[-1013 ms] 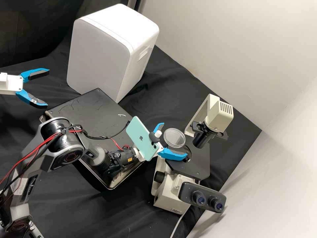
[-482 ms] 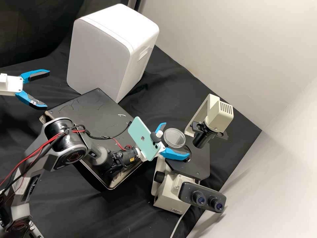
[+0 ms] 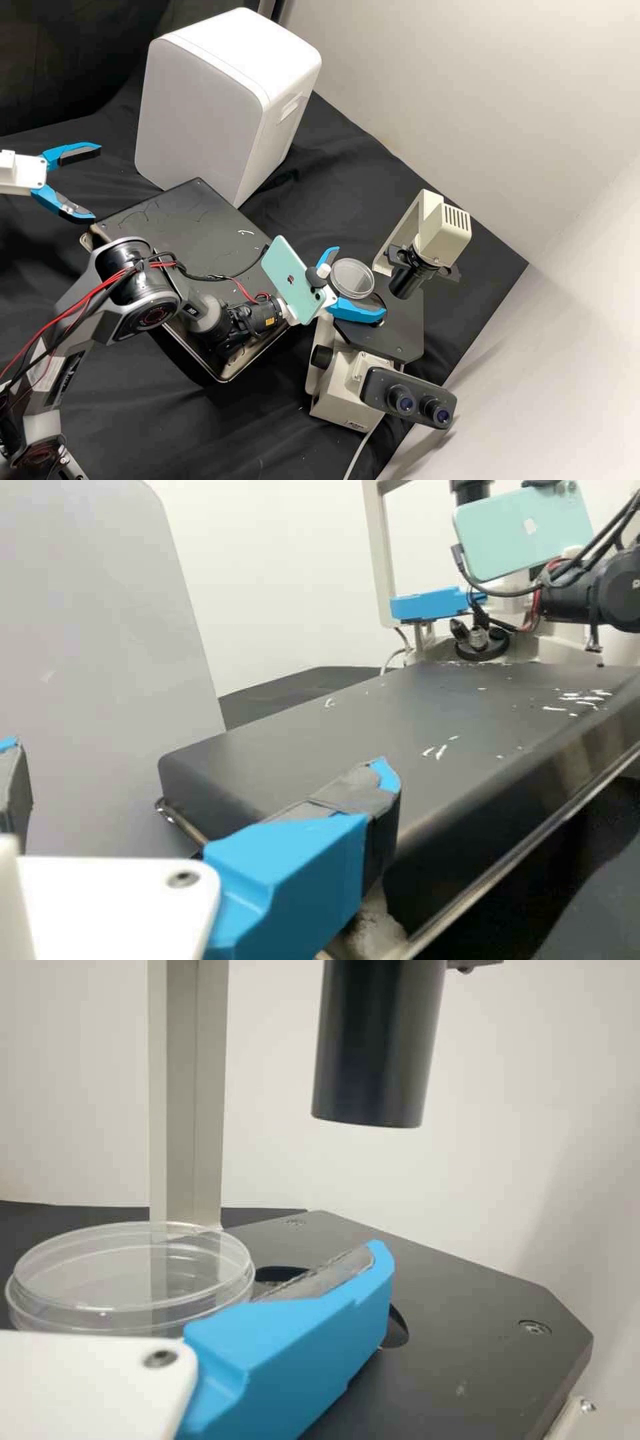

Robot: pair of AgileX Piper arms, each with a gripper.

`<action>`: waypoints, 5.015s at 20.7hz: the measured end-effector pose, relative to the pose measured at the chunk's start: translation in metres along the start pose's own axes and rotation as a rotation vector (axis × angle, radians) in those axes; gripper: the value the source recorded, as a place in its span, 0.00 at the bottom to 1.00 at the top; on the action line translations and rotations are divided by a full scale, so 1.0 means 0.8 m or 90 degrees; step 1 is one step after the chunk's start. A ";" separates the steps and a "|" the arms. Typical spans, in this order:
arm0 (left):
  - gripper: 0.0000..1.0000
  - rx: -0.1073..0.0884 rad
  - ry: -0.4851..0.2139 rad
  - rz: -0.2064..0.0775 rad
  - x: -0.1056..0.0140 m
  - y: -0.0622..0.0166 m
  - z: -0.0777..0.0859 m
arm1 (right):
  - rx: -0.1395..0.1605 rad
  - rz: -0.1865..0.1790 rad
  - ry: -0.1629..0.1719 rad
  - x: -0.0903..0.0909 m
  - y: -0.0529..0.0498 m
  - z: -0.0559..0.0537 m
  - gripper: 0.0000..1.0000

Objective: Place the petri dish on the bench

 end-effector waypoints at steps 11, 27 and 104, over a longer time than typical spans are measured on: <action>1.00 0.000 -0.002 0.000 0.000 0.0000 0.001 | 0.000 -0.001 -0.001 0.000 -0.001 0.001 0.00; 1.00 0.000 0.008 -0.001 0.000 -0.0003 -0.003 | 0.039 0.009 -0.012 0.006 0.009 0.011 0.00; 1.00 -0.007 0.005 -0.027 0.004 -0.0093 -0.005 | 0.101 -0.196 0.114 -0.156 -0.063 -0.056 0.00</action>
